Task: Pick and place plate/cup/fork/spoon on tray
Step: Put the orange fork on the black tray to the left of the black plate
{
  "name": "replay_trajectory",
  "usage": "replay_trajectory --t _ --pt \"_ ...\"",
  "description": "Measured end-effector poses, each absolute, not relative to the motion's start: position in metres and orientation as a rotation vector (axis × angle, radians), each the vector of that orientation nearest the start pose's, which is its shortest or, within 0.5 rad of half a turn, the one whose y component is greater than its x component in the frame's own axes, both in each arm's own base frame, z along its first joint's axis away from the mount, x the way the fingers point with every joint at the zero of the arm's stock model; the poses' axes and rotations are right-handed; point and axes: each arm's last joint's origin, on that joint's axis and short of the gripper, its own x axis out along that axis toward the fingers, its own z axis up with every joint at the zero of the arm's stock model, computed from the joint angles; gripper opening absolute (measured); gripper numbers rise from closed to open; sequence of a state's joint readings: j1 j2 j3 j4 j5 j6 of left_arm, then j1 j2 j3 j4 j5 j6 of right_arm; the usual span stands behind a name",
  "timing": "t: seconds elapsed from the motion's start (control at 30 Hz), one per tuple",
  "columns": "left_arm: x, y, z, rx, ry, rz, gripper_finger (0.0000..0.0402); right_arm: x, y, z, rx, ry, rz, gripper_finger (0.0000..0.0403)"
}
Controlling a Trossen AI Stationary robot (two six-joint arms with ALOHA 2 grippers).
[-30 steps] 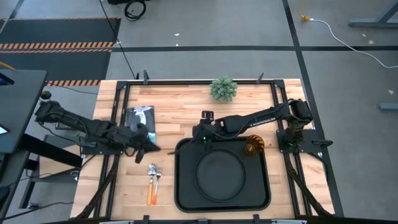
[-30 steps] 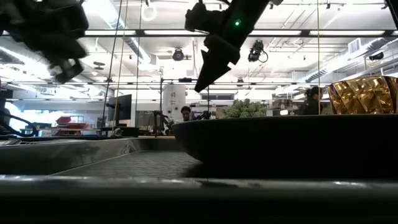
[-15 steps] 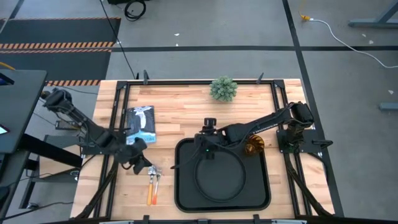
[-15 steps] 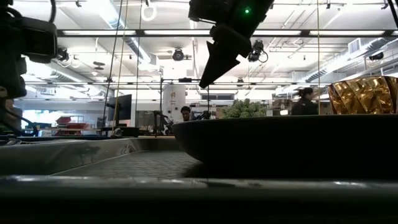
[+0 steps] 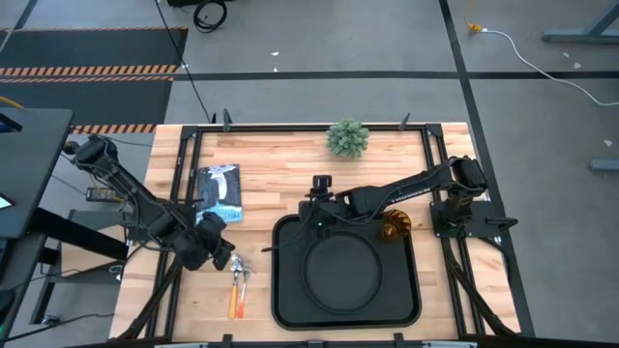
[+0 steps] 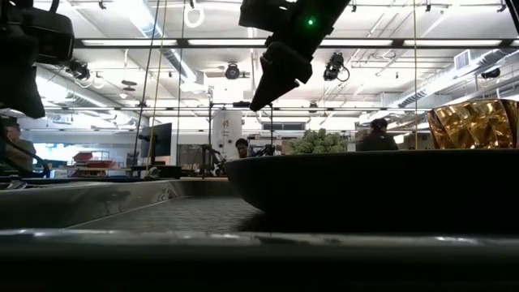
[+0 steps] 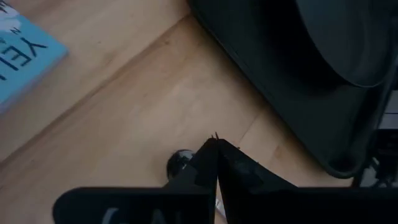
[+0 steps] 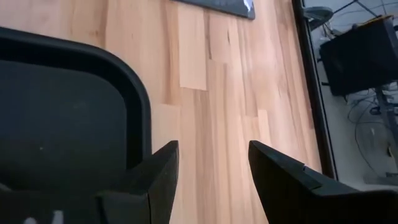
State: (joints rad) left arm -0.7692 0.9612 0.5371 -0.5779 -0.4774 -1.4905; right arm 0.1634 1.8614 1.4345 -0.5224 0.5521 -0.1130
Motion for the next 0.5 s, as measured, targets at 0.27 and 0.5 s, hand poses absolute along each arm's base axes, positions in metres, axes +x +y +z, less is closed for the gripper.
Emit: replay_trajectory --t 0.27,0.5 --pt "0.148 -0.136 0.192 -0.819 0.842 0.429 0.0015 0.397 0.049 0.236 -0.461 0.902 -0.255 0.0201" --pt "0.159 -0.166 0.189 -0.869 0.873 0.503 0.0015 0.395 0.054 0.234 -0.436 0.914 -0.219 0.0201"
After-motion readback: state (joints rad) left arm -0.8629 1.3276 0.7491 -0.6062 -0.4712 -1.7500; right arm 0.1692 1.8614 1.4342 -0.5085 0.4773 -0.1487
